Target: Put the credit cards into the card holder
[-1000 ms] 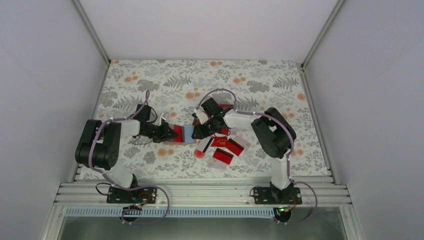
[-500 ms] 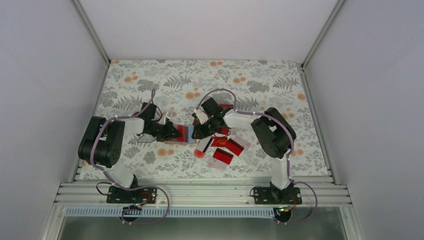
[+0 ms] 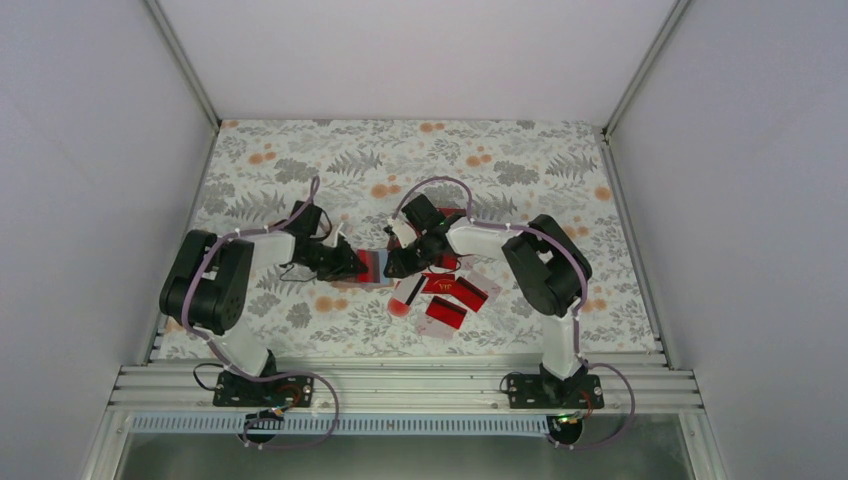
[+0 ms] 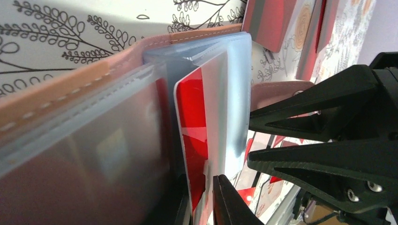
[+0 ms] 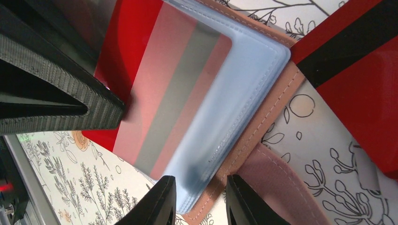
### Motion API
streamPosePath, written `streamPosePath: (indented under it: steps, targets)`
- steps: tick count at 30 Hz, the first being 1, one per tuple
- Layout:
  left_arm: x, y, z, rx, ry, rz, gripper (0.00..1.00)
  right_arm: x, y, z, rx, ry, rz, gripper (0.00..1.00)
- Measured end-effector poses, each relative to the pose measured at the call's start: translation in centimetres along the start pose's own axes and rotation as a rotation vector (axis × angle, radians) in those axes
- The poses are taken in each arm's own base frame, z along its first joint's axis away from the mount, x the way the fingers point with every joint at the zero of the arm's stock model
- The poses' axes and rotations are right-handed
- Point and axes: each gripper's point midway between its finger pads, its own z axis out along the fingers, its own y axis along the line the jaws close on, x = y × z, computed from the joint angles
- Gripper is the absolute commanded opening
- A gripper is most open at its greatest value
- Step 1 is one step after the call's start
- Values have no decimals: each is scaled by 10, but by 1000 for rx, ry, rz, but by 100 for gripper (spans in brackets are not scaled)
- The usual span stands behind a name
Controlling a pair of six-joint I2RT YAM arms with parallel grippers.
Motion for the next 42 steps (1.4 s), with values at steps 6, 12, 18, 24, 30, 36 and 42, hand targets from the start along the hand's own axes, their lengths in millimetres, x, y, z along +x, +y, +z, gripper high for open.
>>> streamPosePath:
  steps: [6,12,18,24,30,36,42]
  targets:
    - [1,-1,4,-59,11,9,27,0,0,0,1,3,2,28]
    - [0,-5,7,-121,21,26,31,0,0,0,1,4,4,28]
    - [-3,-6,12,-193,40,36,31,0,0,0,2,5,6,27]
    - [-5,-7,15,-235,57,32,27,0,0,-1,4,8,8,27]
    - [-8,-7,19,-278,70,33,19,0,-2,-2,5,10,15,27]
    - [-8,-12,23,-287,75,45,3,0,-2,-3,4,13,12,27]
    - [-10,-20,27,-251,71,59,2,0,-4,-5,6,14,15,29]
